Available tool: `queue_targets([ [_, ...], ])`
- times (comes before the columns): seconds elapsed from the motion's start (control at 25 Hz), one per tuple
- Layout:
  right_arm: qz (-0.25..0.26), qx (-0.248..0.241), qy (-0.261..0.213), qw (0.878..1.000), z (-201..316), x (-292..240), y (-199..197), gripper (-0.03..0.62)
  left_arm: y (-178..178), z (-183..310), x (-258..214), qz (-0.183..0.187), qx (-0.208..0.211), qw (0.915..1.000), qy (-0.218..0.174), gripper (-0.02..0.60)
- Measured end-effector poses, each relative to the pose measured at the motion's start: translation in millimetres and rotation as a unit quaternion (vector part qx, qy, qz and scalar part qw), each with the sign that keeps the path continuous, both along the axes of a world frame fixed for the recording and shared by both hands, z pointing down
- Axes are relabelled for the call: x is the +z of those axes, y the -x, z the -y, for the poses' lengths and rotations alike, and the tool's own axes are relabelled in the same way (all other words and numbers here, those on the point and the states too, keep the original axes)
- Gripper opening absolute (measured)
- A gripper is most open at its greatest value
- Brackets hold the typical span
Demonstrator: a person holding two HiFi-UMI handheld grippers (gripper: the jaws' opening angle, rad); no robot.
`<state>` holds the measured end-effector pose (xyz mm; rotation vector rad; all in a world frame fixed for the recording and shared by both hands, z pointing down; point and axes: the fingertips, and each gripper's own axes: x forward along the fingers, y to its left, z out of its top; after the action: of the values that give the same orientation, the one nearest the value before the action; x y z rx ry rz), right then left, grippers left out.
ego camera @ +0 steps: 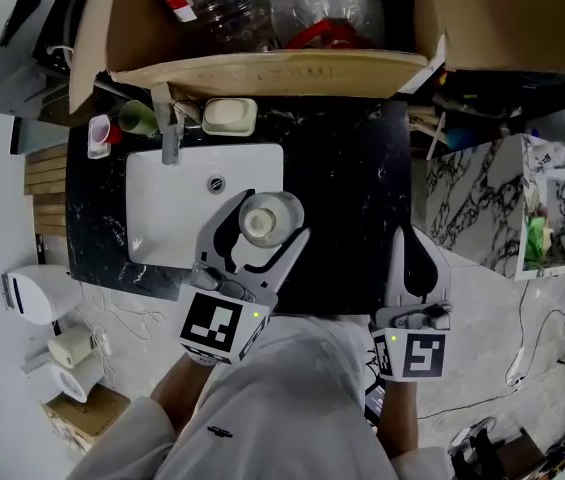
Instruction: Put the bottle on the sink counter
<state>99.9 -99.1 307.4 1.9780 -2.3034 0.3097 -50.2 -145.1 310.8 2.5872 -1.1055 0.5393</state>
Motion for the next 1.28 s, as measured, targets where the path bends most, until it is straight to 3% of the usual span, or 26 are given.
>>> queue_targets([
  [0.48,0.006,-0.004,0.011,1.0,50.6,23.0,-20.8,0.011,-25.5,46.0,27.5,0.007,-0.008,0.9998,0.015,0.334],
  [0.72,0.018,-0.002,0.024,1.0,73.9,37.6,-29.5,0.011,-35.5,65.9,45.3,0.001,-0.026,0.9987,0.045,0.334],
  [1.28,-0.003,-0.053,0.039,0.998,117.6,66.8,-28.7,0.011,-49.8,113.8,81.9,0.012,-0.034,0.9981,0.049,0.334],
])
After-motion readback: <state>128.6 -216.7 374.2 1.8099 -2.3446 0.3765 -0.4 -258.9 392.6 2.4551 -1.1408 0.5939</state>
